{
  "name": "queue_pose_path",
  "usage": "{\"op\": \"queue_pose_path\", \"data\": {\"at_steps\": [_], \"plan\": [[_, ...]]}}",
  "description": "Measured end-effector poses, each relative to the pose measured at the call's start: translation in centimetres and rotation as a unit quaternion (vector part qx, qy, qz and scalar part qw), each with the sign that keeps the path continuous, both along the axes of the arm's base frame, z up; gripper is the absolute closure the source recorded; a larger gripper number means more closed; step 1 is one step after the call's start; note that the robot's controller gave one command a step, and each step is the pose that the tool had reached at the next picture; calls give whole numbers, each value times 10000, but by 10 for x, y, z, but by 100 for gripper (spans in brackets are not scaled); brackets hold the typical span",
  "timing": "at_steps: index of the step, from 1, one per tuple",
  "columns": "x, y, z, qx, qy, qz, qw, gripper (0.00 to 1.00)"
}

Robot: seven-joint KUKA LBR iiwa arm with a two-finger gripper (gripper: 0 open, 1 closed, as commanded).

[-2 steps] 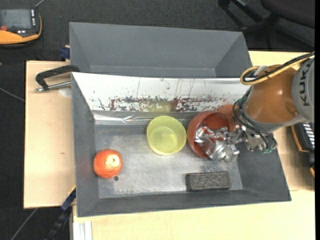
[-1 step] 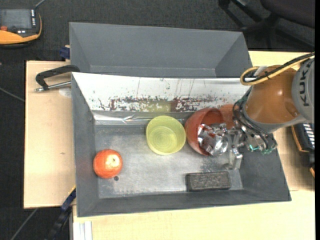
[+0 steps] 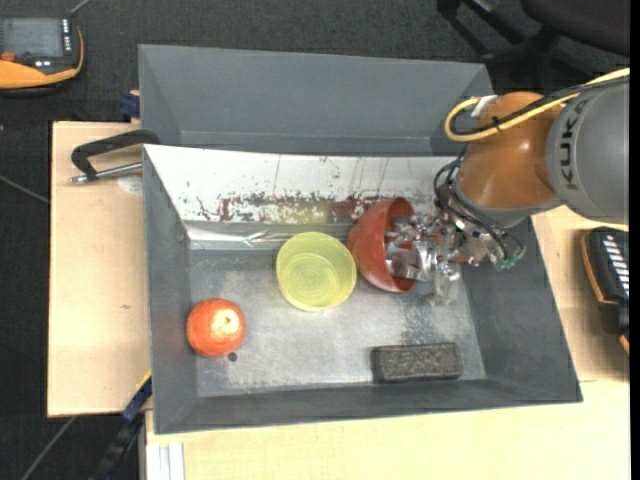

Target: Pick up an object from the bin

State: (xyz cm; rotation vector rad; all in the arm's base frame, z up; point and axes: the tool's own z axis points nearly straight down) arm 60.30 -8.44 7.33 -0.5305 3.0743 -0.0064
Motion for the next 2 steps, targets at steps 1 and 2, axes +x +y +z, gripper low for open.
{"op": "queue_pose_path", "data": {"at_steps": [1,2], "plan": [[-2,-1,-1,4,26,-11,10000,100],[-10,18,124,7,-54,-103,9999,100]]}}
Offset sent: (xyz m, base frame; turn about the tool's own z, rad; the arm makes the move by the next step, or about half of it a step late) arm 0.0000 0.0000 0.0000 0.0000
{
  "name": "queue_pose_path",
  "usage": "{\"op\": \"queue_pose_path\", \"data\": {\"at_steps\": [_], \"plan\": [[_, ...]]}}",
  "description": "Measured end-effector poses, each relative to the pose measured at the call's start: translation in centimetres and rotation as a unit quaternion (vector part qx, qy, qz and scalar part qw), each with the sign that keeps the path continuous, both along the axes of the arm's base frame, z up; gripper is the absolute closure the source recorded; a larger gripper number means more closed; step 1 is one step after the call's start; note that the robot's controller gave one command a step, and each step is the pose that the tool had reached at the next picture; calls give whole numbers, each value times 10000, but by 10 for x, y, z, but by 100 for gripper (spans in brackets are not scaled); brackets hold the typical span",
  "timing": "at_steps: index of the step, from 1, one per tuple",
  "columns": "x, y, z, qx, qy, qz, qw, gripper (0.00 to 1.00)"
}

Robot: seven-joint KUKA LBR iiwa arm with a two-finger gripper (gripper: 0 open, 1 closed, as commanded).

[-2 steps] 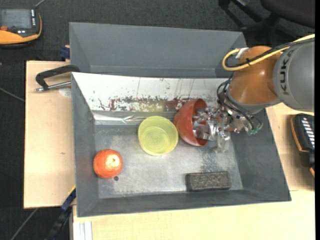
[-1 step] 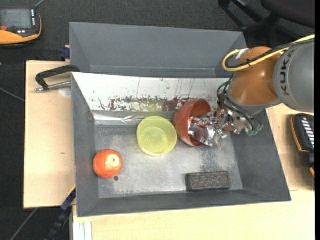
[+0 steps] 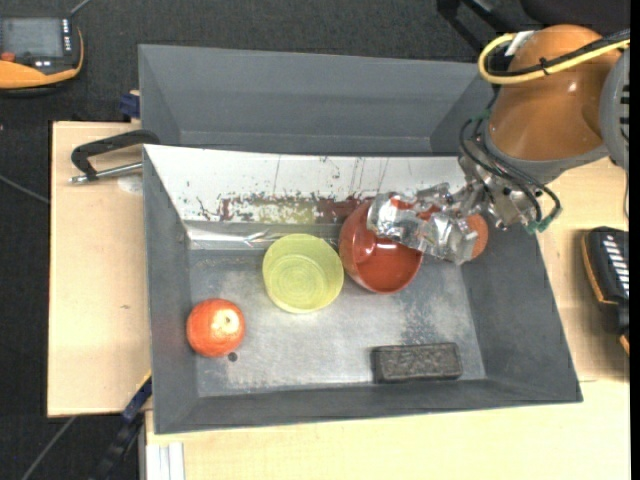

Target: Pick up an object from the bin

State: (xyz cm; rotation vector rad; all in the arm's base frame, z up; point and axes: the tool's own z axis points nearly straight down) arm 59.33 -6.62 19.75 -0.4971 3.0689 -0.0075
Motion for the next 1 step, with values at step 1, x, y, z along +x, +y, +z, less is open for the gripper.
{"op": "queue_pose_path", "data": {"at_steps": [1], "plan": [[-7,51,10,33,-22,-467,9989,100]]}}
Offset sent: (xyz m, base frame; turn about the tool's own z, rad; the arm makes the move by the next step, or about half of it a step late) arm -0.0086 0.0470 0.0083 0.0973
